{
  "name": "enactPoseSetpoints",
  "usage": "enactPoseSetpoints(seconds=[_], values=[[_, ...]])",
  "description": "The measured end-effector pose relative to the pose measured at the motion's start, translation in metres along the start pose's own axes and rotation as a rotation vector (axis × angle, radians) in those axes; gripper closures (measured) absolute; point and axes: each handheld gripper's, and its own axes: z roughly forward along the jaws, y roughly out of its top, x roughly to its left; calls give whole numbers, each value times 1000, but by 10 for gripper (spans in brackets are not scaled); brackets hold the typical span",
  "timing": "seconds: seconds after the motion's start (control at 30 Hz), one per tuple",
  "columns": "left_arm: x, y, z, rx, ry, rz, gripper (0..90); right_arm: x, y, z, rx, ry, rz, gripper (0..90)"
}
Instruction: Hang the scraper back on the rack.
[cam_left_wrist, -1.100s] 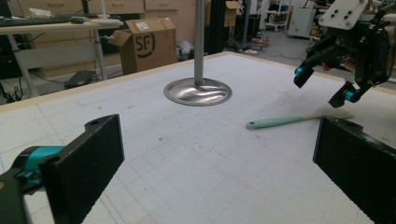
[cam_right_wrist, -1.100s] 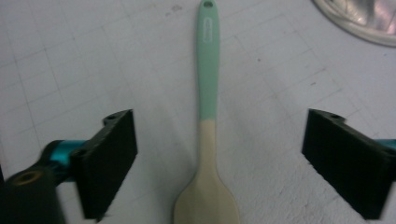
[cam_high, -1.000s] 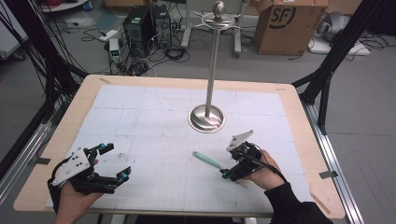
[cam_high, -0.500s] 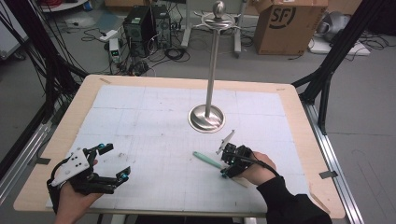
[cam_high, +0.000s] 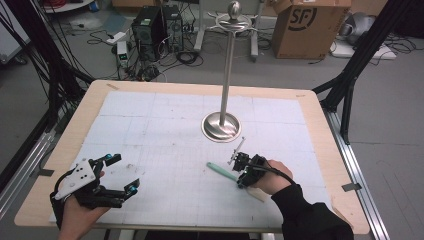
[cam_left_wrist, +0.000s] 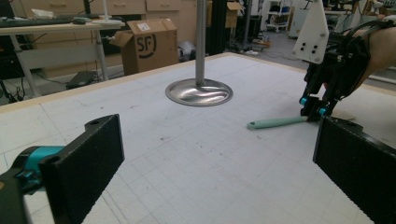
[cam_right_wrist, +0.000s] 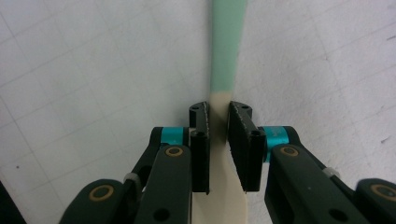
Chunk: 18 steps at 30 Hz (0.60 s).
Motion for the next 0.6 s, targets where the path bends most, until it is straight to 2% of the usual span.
enactPoseSetpoints(seconds=[0.13,0.17,0.23,0.27,0.33,0.37,0.43,0.6], values=[[0,0,-1,-2,-1,-2,25,3,0,0,1,-14,11,805],[0,0,-1,-2,0,0,25,3,0,0,-4,-17,-2,806],[1,0,-1,-3,0,0,25,3,-2,-1,-20,-17,12,806],[1,0,-1,-2,1,-2,25,2,-6,-2,-51,-1,27,806],[1,0,-1,-2,2,-3,25,2,-9,-3,-73,1,32,806],[1,0,0,-2,3,-4,25,2,-14,-8,-119,8,34,806],[2,0,0,0,3,-3,25,3,-16,-11,-135,13,36,807],[1,0,0,0,2,-2,25,7,-30,-28,-263,26,42,806]])
